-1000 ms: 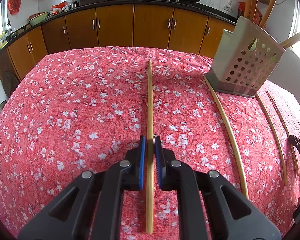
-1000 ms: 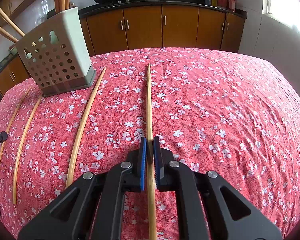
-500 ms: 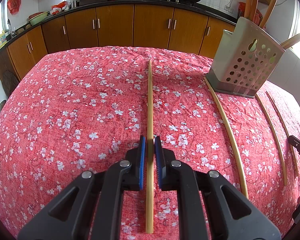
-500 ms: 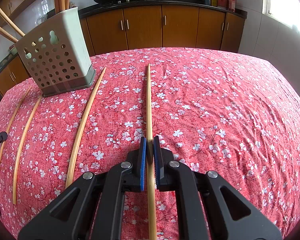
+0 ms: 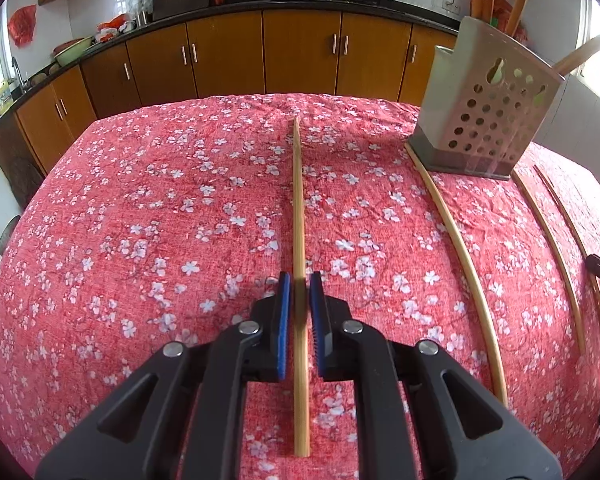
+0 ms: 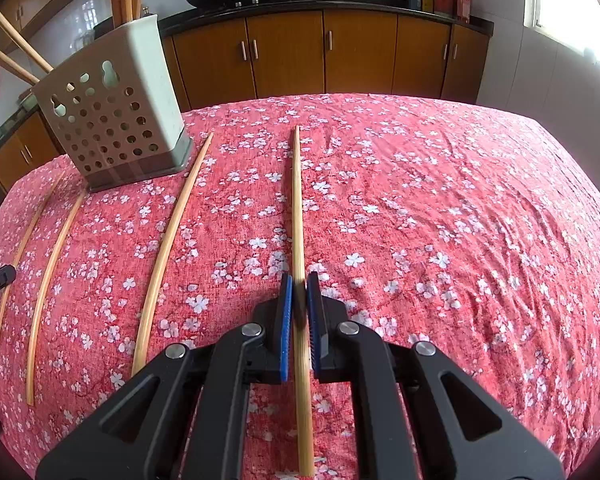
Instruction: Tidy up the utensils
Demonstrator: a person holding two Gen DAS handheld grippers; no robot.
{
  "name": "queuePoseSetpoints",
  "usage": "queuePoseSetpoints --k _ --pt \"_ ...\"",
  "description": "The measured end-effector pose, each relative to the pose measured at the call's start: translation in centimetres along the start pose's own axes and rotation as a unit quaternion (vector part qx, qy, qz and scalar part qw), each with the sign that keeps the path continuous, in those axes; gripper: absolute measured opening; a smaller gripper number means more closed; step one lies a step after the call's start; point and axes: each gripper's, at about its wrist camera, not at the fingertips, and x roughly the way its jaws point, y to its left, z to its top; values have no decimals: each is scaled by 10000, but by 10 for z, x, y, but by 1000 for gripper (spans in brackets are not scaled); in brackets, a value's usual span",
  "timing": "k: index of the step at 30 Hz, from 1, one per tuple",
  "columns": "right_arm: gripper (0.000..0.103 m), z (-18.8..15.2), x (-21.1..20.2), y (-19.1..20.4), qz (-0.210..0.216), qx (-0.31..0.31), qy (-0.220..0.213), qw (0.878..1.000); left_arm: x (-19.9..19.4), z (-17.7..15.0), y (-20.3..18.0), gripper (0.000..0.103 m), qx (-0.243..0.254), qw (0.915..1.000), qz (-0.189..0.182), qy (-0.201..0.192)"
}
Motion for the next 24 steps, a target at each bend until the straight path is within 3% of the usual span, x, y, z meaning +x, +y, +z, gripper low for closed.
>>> queuePoseSetpoints --k 11,19,24 --pt "8 -2 -10 -4 13 16 -86 10000 -9 -3 -1 8 103 9999 7 30" --pt "8 16 -59 -12 124 169 -844 9962 -58 13 4 8 95 9985 -77 -530" --pt "8 31 -86 -12 208 232 -1300 9910 -98 33 8 8 -89 9934 -197 -1129"
